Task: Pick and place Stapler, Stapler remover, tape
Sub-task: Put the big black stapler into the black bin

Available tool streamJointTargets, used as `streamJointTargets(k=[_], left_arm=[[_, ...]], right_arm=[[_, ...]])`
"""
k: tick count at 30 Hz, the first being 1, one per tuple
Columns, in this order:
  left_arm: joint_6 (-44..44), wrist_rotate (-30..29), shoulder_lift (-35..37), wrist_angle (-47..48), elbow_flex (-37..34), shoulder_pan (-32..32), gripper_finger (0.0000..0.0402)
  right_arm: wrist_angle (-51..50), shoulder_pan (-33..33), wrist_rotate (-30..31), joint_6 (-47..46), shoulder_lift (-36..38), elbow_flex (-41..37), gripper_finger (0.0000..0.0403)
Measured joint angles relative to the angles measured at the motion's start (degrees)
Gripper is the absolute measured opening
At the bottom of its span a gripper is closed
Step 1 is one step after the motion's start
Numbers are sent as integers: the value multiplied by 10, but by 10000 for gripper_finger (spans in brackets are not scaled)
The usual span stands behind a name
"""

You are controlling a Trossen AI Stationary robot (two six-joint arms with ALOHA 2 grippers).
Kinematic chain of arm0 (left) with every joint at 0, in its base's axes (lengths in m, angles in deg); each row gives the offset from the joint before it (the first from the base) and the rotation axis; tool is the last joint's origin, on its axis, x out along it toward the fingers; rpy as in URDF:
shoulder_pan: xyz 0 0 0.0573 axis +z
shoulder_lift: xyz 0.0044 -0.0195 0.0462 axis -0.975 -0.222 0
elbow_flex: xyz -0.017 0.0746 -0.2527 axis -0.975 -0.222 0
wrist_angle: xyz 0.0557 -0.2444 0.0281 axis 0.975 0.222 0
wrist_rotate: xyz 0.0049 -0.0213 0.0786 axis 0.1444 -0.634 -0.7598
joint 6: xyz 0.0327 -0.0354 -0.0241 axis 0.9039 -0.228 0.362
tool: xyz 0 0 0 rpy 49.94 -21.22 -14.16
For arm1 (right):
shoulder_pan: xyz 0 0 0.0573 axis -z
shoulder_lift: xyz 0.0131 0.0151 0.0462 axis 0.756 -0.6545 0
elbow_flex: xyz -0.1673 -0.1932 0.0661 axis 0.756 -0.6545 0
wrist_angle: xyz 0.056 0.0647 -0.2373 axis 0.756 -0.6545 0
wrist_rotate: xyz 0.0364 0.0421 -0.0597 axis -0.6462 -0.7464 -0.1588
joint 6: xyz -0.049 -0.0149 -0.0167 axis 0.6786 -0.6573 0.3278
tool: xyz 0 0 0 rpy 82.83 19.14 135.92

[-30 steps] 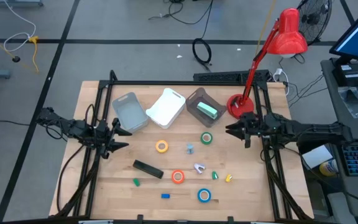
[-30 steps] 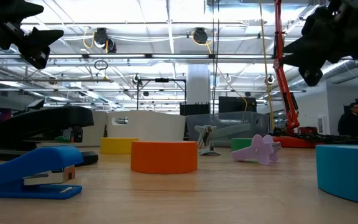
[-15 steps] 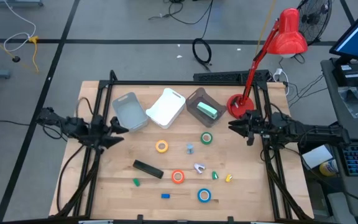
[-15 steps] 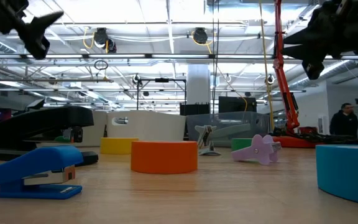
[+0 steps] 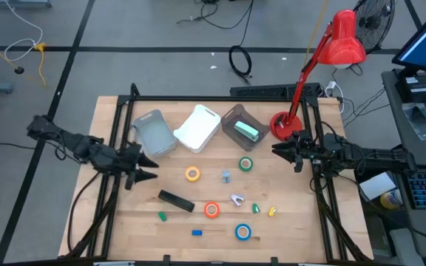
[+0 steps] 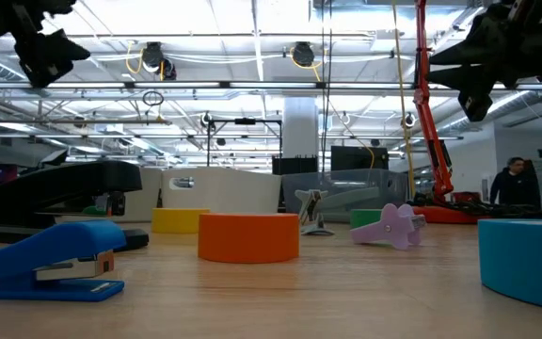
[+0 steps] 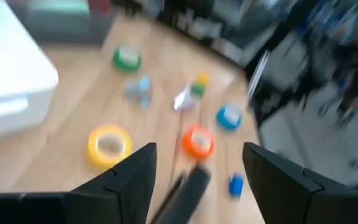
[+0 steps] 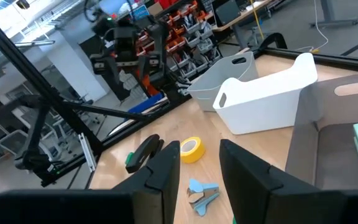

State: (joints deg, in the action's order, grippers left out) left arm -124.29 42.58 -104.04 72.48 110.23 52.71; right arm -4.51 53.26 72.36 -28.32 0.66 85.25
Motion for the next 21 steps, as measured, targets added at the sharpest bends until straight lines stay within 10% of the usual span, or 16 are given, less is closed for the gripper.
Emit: streamJointTargets(k=[10,21], left_arm=[[65,137,-281,182,184,0,241],[84,191,-367,114,203,0,241]], right_arm=[[0,0,0,-1,0,0,107],[0,0,-1,0,0,0,105]])
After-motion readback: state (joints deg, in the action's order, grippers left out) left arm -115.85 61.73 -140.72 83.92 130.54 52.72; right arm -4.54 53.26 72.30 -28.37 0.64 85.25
